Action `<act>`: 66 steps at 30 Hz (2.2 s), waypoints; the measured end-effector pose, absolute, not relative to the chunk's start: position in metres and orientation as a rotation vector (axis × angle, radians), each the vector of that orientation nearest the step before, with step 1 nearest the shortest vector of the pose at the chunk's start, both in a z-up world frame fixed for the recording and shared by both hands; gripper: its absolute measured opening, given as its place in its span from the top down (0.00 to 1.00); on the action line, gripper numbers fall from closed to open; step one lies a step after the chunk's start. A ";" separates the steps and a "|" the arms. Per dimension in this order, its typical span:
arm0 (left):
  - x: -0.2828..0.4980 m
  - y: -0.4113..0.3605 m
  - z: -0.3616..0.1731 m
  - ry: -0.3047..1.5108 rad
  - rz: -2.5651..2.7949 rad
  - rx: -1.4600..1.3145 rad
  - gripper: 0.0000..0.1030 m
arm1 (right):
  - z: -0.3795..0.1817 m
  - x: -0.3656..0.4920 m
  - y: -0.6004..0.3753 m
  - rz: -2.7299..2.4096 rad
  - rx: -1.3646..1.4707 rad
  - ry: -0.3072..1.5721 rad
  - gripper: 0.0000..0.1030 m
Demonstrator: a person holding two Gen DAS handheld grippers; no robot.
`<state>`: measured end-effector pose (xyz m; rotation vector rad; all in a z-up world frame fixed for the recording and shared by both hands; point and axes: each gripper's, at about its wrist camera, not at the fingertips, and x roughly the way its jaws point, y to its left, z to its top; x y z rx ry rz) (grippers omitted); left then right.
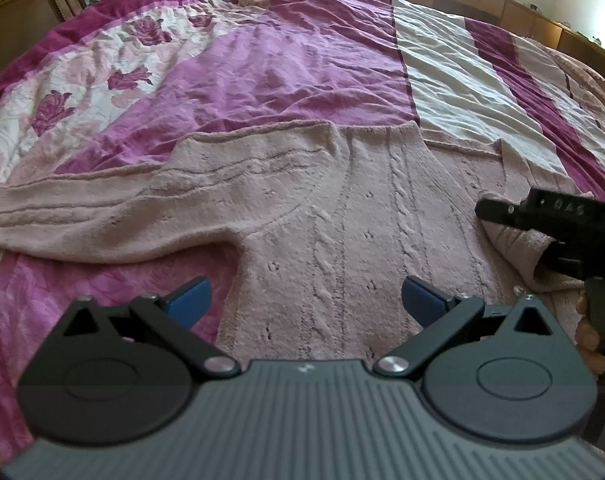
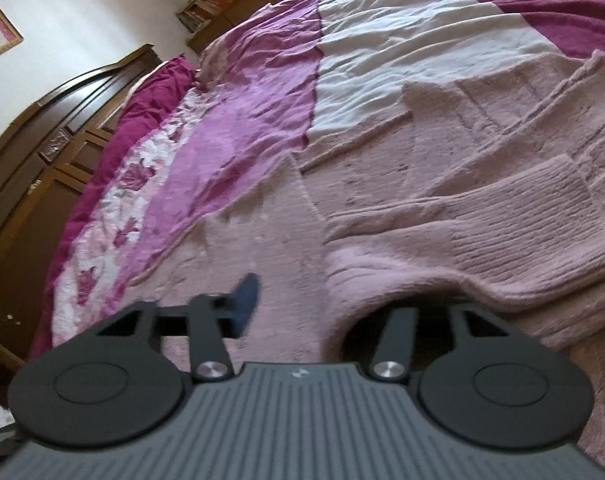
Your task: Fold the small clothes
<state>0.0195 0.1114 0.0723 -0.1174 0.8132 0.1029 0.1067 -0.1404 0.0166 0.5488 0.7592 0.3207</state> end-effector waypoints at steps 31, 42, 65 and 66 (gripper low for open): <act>0.045 -0.010 0.087 0.745 -0.143 0.085 0.00 | 0.048 0.020 -0.291 0.093 0.518 0.740 0.28; 0.065 -0.083 0.059 0.718 -0.227 0.326 0.16 | 0.031 0.019 -0.299 0.014 0.518 0.670 0.28; 0.095 -0.087 0.051 0.723 -0.323 0.155 0.91 | 0.007 0.025 -0.302 0.033 0.580 0.672 0.28; 0.096 -0.078 0.056 0.715 -0.302 0.109 0.91 | 0.007 0.025 -0.301 0.033 0.577 0.672 0.28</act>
